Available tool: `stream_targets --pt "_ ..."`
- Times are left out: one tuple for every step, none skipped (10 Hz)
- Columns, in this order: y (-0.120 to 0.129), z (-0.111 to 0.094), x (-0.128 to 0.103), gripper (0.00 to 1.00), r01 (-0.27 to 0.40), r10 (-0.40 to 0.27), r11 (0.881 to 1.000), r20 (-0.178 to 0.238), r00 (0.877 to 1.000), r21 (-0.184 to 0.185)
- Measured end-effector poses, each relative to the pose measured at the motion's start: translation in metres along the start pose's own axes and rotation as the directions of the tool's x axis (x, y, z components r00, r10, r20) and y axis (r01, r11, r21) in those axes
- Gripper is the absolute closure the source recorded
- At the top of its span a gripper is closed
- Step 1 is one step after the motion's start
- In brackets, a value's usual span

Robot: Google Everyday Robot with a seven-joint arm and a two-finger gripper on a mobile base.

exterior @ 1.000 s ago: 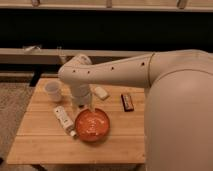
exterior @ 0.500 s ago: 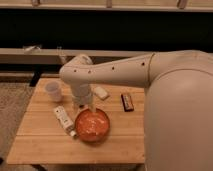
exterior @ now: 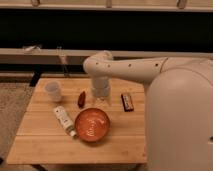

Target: Place the eraser in the ceramic cup

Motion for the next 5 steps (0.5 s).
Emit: stream_targets --pt "-0.031 0.010 -0.005 0.35 -0.015 0.015 1.000 -0.010 1.000 0.005" --pt "-0.060 0.023 -0.009 0.35 -0.028 0.028 1.000 -0.015 1.000 0.005" --pt "-0.079 0.032 -0.014 0.35 -0.038 0.038 0.999 -0.018 0.999 0.005" --pt "-0.102 0.044 -0.020 0.35 -0.051 0.051 0.999 -0.020 0.998 0.007" --pt "-0.126 0.060 -0.025 0.35 -0.065 0.065 0.998 -0.026 0.998 0.008"
